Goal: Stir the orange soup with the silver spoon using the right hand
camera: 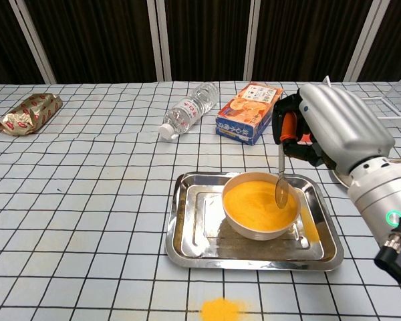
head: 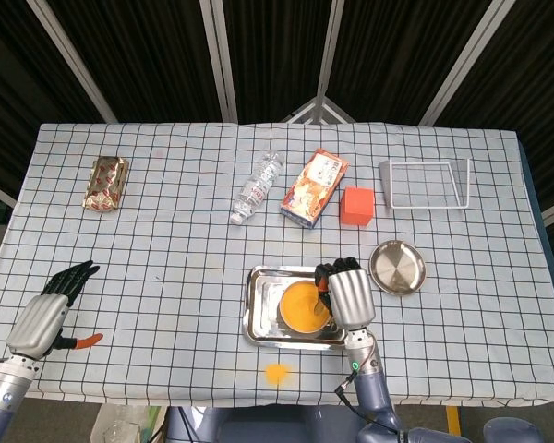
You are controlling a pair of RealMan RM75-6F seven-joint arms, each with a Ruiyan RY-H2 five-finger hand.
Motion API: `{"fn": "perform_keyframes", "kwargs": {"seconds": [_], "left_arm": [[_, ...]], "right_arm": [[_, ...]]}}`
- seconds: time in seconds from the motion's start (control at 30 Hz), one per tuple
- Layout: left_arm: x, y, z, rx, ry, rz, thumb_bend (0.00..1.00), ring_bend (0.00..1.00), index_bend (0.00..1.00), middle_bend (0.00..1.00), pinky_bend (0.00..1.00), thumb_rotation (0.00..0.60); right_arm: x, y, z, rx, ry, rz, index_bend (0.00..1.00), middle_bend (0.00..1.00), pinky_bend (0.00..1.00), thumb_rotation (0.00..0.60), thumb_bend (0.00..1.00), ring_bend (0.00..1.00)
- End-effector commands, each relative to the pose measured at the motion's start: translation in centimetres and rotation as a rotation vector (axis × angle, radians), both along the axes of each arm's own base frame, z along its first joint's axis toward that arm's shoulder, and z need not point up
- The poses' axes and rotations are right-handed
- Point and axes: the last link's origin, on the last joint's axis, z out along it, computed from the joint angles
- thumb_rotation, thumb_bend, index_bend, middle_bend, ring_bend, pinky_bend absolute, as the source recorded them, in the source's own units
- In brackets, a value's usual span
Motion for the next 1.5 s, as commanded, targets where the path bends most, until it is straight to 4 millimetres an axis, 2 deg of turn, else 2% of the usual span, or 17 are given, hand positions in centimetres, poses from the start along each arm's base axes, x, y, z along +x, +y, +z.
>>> {"fn": "perform_keyframes", "kwargs": {"seconds": [0.03, 0.17, 0.27, 0.37, 0.73, 0.87, 0.9, 1.03, 1.13, 1.27, 1.37, 1.5], "left_arm": [[0.0, 0.0, 0.0, 0.0, 0.0, 0.0, 0.02, 0.0, 0.0, 0.0, 0.0, 0.6], [0.0, 0.0, 0.0, 0.002, -0.001, 0.0, 0.02, 0.0, 0.0, 0.0, 0.0, 0.6], [0.0, 0.0, 0.0, -0.003, 0.001, 0.0, 0.02, 0.0, 0.0, 0.0, 0.0, 0.6], [0.0, 0.0, 0.0, -0.002, 0.002, 0.0, 0.02, 0.0, 0.0, 0.0, 0.0, 0.6], [0.0, 0.0, 0.0, -0.001, 0.001, 0.0, 0.03, 0.0, 0.0, 0.0, 0.0, 0.6], [0.0, 0.0, 0.0, -0.002, 0.001, 0.0, 0.03, 0.0, 0.0, 0.0, 0.0, 0.6], [0.0, 0.0, 0.0, -0.002, 0.001, -0.001, 0.03, 0.0, 0.0, 0.0, 0.0, 0.6], [0.0, -0.1, 0.0, -0.003, 0.0, -0.003, 0.03, 0.0, 0.0, 0.0, 0.0, 0.6], [0.0, -0.1, 0.0, -0.004, 0.002, -0.004, 0.03, 0.0, 0.0, 0.0, 0.0, 0.6], [0.0, -0.1, 0.0, -0.004, 0.005, -0.002, 0.03, 0.0, 0.0, 0.0, 0.0, 0.6], [0.0, -0.1, -0.1, -0.006, 0.007, 0.0, 0.03, 0.0, 0.0, 0.0, 0.0, 0.6], [0.0, -0.1, 0.0, -0.005, 0.008, 0.0, 0.03, 0.0, 0.0, 0.0, 0.0, 0.6]], "right_arm": [[-0.2, 0.0, 0.0, 0.001, 0.01, 0.004, 0.97, 0.74, 0.48, 0.6, 0.78, 0.58], [0.1, -0.1, 0.4, -0.015, -0.106, -0.038, 0.97, 0.74, 0.48, 0.6, 0.78, 0.58], [-0.2, 0.0, 0.1, -0.018, -0.019, -0.001, 0.97, 0.74, 0.48, 0.6, 0.78, 0.58], [-0.1, -0.2, 0.4, -0.02, -0.072, -0.018, 0.97, 0.74, 0.48, 0.6, 0.78, 0.58], [-0.5, -1.1, 2.0, -0.057, -0.045, -0.016, 0.97, 0.74, 0.48, 0.6, 0.78, 0.58], [-1.8, -2.2, 4.1, -0.104, -0.02, -0.031, 0.97, 0.74, 0.48, 0.6, 0.78, 0.58], [-2.9, -2.7, 5.3, -0.136, -0.006, -0.056, 0.97, 0.74, 0.48, 0.6, 0.78, 0.58], [-5.1, -3.7, 7.6, -0.161, 0.032, -0.108, 0.97, 0.74, 0.48, 0.6, 0.78, 0.58], [-6.6, -4.4, 8.6, -0.167, 0.056, -0.158, 0.97, 0.74, 0.48, 0.6, 0.78, 0.58], [-8.6, -4.9, 8.7, -0.146, 0.11, -0.225, 0.97, 0.74, 0.48, 0.6, 0.78, 0.58], [-10.5, -4.7, 7.6, -0.1, 0.165, -0.285, 0.97, 0.74, 0.48, 0.6, 0.78, 0.58], [-11.7, -4.9, 6.5, -0.08, 0.19, -0.313, 0.97, 0.74, 0.48, 0.6, 0.78, 0.58]]}}
